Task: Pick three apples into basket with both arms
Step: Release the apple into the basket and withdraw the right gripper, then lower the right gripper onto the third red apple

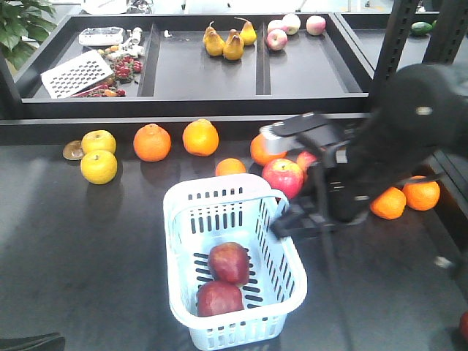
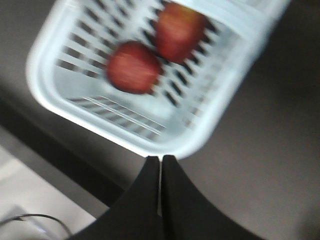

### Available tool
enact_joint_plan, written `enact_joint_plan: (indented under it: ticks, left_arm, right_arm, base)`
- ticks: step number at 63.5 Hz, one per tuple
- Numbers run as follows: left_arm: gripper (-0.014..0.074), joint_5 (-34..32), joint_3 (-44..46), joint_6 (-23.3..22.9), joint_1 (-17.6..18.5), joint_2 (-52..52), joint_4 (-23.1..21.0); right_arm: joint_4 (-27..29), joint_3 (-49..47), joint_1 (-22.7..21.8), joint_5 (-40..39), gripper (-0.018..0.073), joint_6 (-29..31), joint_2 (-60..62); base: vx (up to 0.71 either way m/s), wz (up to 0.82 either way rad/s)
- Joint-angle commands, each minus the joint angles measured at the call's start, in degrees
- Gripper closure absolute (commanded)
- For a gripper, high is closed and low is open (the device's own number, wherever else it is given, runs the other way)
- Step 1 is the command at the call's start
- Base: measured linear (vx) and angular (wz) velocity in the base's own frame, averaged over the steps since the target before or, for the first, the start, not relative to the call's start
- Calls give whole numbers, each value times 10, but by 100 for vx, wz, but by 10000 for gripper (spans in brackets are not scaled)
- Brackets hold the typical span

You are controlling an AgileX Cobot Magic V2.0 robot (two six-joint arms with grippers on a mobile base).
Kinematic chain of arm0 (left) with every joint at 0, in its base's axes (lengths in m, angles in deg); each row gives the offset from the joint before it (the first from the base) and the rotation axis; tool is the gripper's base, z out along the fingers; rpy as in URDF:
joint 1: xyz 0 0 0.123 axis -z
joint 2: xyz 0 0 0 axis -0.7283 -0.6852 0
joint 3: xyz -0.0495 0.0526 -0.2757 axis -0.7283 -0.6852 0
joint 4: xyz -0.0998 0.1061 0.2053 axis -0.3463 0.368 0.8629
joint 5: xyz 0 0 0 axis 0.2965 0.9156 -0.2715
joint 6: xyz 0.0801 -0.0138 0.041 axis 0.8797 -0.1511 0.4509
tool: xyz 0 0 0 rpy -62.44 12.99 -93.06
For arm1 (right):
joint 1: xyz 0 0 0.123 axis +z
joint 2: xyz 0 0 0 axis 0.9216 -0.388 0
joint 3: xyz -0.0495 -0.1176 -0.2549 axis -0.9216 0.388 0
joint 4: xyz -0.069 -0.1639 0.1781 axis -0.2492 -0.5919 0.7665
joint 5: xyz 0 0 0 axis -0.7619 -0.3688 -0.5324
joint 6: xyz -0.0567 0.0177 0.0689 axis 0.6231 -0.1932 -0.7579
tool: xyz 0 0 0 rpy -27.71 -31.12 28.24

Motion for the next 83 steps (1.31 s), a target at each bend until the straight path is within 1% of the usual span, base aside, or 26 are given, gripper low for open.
enact_joint_plan:
  ticks: [1, 8, 16, 20, 27, 32, 40, 48, 58, 69, 75, 79, 83]
  left_arm:
    - [603, -32, 15, -4, 2, -3, -18]
    - [603, -32, 15, -4, 2, -3, -18]
    - [603, -32, 15, -4, 2, -3, -18]
    - [603, -32, 15, -4, 2, -3, -18]
    - [603, -31, 15, -4, 2, -3, -18]
    - [603, -30, 15, -4, 2, -3, -18]
    - [603, -30, 15, -4, 2, -3, -18]
    - [603, -30, 15, -4, 2, -3, -18]
    - [603, -31, 15, -4, 2, -3, -18]
    - [603, -31, 15, -4, 2, -3, -18]
    - [603, -31, 15, -4, 2, -3, -18]
    - [603, -31, 15, -4, 2, -3, -18]
    - [603, -30, 15, -4, 2, -3, -18]
  right_arm:
    - [-99, -15, -1, 18, 568, -60, 44]
    - [-159, -15, -1, 20, 568, -102, 61]
    - [-196, -11, -4, 17, 568, -131, 66]
    - [-206, 7, -21, 12, 568, -137, 66]
    - [-206, 61, -80, -8, 568, -147, 67]
    - [-202, 118, -129, -41, 568, -147, 75]
    - [-193, 196, -194, -76, 568, -143, 104]
    - [-193, 247, -257, -98, 566, -135, 143]
    - [-188, 258, -345, -121, 564, -116, 171]
    - [-156, 258, -415, -124, 554, -82, 165]
    - [-131, 258, -444, -127, 513, -62, 159]
    - [-106, 258, -459, -130, 457, -41, 153]
    - [-100, 258, -469, -130, 375, -33, 145]
  base:
    - [0, 0]
    - [0, 0]
    - [0, 0]
    - [0, 0]
    - [0, 0]
    - [0, 0]
    - [0, 0]
    - [0, 0]
    - [0, 0]
    - [0, 0]
    - [0, 0]
    - [0, 0]
    - [0, 0]
